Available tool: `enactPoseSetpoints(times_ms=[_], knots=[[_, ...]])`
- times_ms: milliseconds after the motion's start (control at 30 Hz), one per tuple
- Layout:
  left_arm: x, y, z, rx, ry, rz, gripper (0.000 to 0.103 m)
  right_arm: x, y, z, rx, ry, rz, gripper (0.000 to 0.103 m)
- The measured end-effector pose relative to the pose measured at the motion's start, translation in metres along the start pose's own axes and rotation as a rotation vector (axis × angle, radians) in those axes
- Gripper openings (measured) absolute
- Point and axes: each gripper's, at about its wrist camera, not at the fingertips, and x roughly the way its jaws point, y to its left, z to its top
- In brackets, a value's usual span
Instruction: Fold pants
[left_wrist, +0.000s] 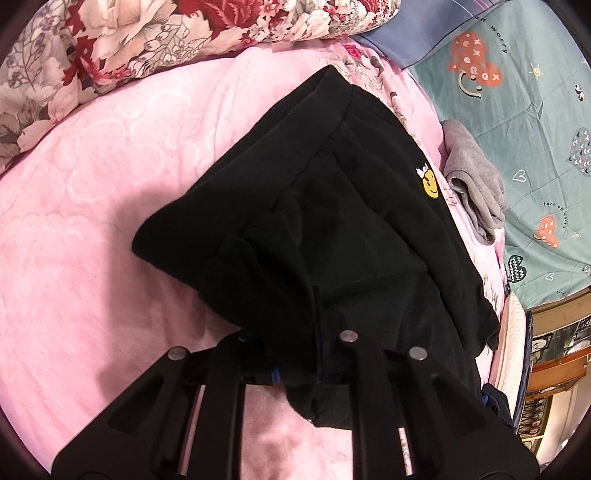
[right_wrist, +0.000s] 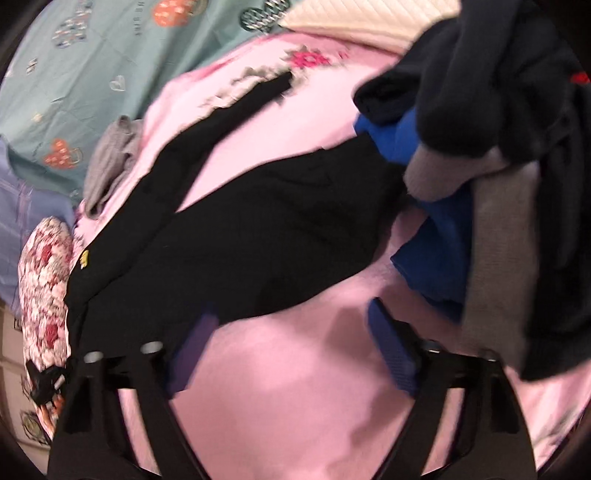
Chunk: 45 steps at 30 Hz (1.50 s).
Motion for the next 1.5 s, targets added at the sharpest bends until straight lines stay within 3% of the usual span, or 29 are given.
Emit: enactPoseSetpoints(times_ms=[133, 233, 500, 600, 667, 767, 933, 967, 1033, 1067, 1100, 1133, 1167, 1267, 1333, 1400, 1500], knots=[[0.002, 0.002, -0.001, -0.003, -0.011, -0.003, 0.013, 0.008, -0.010, 0.010, 0.039, -0.076, -0.007, 0.056], [-0.002, -0.001, -0.001, 0.008, -0.052, 0.016, 0.009, 0.015, -0.021, 0.015, 0.086, -0.104, 0.017, 0.008], [-0.062, -0.003, 0.017, -0.014, -0.136, -0.098, 0.007, -0.020, -0.017, 0.021, 0.039, -0.162, 0.124, 0.005], [-0.085, -0.005, 0.016, 0.013, -0.179, -0.084, 0.007, -0.040, -0.011, 0.021, 0.023, -0.167, 0.156, 0.005], [-0.093, 0.000, 0.014, 0.006, -0.168, -0.097, 0.007, -0.049, -0.009, 0.017, 0.005, -0.170, 0.154, 0.005], [-0.083, 0.010, 0.008, 0.014, -0.133, -0.030, 0.008, -0.058, -0.021, 0.010, 0.032, -0.152, 0.185, 0.005], [-0.048, 0.040, 0.001, -0.017, -0.033, 0.034, 0.010, -0.046, -0.030, -0.007, 0.007, -0.101, 0.096, 0.005], [-0.040, 0.042, 0.000, -0.006, -0.017, 0.069, 0.018, -0.042, -0.030, -0.007, 0.016, -0.086, 0.097, 0.005], [-0.040, 0.043, -0.002, 0.028, -0.019, 0.071, 0.021, -0.030, -0.033, -0.014, -0.015, -0.047, 0.041, 0.008], [-0.045, 0.043, -0.003, 0.041, -0.016, 0.079, 0.028, -0.023, -0.024, -0.016, -0.072, -0.010, -0.034, 0.020], [-0.051, 0.044, -0.003, 0.047, -0.023, 0.094, 0.045, -0.020, -0.024, -0.020, -0.109, 0.018, -0.093, 0.034], [-0.059, 0.045, -0.004, 0.054, -0.042, 0.125, 0.058, -0.021, -0.019, -0.020, -0.139, 0.023, -0.125, 0.040], [-0.072, 0.046, -0.004, 0.072, -0.086, 0.199, 0.075, -0.028, -0.012, -0.022, -0.165, 0.015, -0.156, 0.052], [-0.102, 0.046, -0.004, 0.104, -0.156, 0.267, 0.076, -0.059, 0.016, -0.021, -0.257, -0.041, -0.133, 0.054], [-0.119, 0.043, 0.001, 0.106, -0.208, 0.283, 0.077, -0.077, 0.037, -0.012, -0.325, -0.097, -0.090, 0.061], [-0.130, 0.032, 0.012, 0.111, -0.243, 0.269, 0.078, -0.087, 0.061, 0.009, -0.370, -0.156, -0.024, 0.074], [-0.127, 0.000, 0.028, 0.159, -0.251, 0.272, 0.081, -0.064, 0.085, 0.058, -0.393, -0.159, 0.080, 0.076]])
